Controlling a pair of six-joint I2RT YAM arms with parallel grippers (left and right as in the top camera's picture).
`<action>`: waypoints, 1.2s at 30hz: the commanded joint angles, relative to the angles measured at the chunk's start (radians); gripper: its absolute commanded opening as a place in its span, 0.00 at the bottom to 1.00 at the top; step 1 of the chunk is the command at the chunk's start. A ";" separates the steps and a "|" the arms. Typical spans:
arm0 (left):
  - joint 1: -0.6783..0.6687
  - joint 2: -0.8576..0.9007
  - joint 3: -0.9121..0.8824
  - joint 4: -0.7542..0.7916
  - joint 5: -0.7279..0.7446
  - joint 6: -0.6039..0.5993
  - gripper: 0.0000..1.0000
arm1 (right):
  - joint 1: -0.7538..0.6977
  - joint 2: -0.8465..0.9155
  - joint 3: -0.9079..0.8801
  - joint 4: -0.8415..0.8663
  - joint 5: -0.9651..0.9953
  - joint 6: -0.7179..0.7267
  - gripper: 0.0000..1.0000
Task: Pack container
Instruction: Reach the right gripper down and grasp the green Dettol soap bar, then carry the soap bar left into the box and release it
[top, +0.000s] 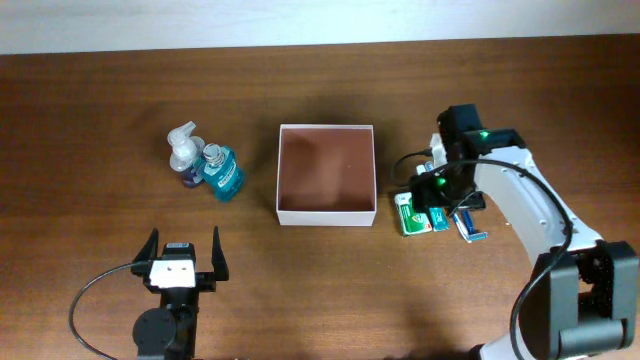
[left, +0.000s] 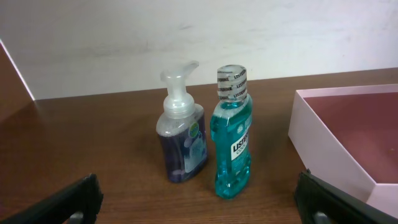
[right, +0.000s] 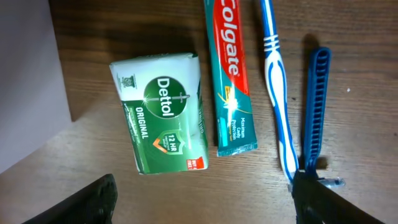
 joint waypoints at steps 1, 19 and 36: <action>0.006 -0.005 -0.007 0.002 0.014 0.012 0.99 | 0.042 0.004 -0.016 0.013 0.079 0.079 0.81; 0.006 -0.005 -0.007 0.002 0.014 0.012 0.99 | 0.090 0.006 -0.155 0.212 0.067 0.161 0.76; 0.006 -0.005 -0.007 0.002 0.014 0.012 0.99 | 0.128 0.110 -0.160 0.296 0.053 0.120 0.72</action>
